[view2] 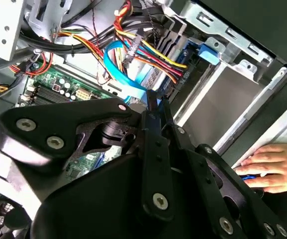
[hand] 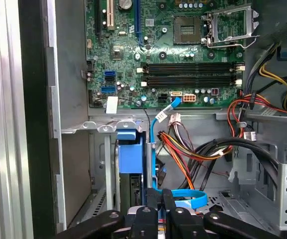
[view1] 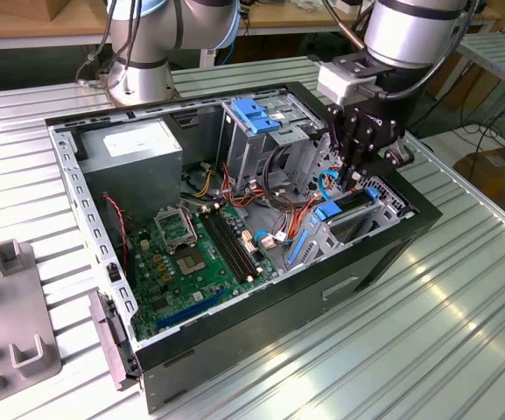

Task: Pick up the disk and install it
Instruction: 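Insert the second disk wire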

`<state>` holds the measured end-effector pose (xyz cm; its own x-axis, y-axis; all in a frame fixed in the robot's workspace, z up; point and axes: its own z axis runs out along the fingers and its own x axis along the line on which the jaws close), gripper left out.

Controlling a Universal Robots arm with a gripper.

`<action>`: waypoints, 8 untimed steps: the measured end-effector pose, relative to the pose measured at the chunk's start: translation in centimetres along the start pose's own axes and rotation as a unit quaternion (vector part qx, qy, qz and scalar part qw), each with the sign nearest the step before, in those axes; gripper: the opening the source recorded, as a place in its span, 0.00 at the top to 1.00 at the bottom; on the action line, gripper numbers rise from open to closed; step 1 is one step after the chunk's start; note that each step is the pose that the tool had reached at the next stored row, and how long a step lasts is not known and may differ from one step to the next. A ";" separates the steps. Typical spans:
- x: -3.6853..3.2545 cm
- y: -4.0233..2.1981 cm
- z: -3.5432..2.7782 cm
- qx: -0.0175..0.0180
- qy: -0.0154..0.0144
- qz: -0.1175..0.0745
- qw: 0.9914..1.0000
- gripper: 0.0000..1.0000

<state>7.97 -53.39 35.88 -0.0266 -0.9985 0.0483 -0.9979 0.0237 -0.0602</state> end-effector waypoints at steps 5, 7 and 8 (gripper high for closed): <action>0.55 0.09 0.04 0.003 -0.003 -0.001 1.000 0.84; 0.59 0.10 0.04 0.003 -0.004 -0.001 1.000 0.84; 0.60 0.11 0.04 0.003 -0.004 -0.001 1.000 0.84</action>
<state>7.85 -53.99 35.87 -0.0234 -0.9989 0.0410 -0.9975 0.0206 -0.0669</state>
